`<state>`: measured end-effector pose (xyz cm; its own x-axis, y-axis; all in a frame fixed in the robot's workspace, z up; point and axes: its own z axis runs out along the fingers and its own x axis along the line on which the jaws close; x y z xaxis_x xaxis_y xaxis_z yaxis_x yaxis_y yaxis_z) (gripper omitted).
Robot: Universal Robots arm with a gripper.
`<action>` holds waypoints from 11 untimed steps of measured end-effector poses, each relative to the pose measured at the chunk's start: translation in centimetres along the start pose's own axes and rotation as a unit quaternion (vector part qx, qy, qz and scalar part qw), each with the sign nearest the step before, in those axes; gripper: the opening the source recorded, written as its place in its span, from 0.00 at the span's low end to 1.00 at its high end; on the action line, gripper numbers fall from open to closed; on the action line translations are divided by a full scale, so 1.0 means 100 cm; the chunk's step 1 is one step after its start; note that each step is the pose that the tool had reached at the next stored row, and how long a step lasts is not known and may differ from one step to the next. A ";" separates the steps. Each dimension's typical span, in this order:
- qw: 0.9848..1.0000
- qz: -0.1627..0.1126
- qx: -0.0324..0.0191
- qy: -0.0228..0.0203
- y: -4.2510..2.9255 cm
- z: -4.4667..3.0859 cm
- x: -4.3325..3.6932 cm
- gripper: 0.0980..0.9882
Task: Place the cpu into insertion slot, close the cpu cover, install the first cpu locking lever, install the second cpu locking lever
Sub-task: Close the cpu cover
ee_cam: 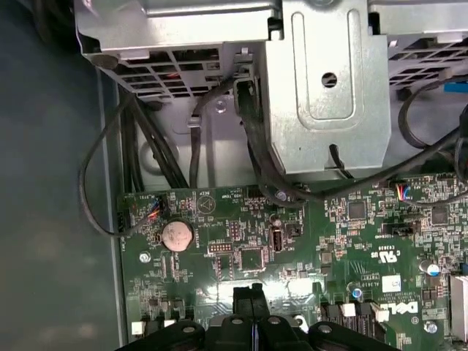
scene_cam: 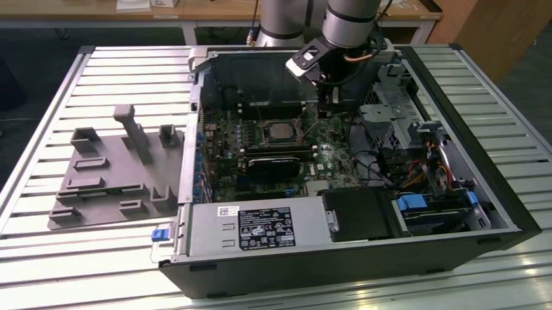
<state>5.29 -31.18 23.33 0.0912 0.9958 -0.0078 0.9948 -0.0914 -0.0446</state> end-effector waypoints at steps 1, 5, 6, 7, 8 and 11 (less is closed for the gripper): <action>1.000 0.000 0.000 0.000 0.0000 0.0000 0.0000 0.00; 1.000 0.000 0.001 0.000 -0.0003 0.0001 0.0000 0.00; 1.000 0.000 0.000 0.000 -0.0016 0.0003 0.0000 0.00; 1.000 0.000 0.000 0.000 -0.0039 0.0003 -0.0003 0.00; 1.000 0.000 -0.001 0.000 -0.0066 0.0004 -0.0006 0.00; 1.000 0.000 -0.003 0.000 -0.0142 0.0007 -0.0013 0.00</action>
<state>3.86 -31.18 23.33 0.0911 0.9958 -0.0072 0.9951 -0.0914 -0.0386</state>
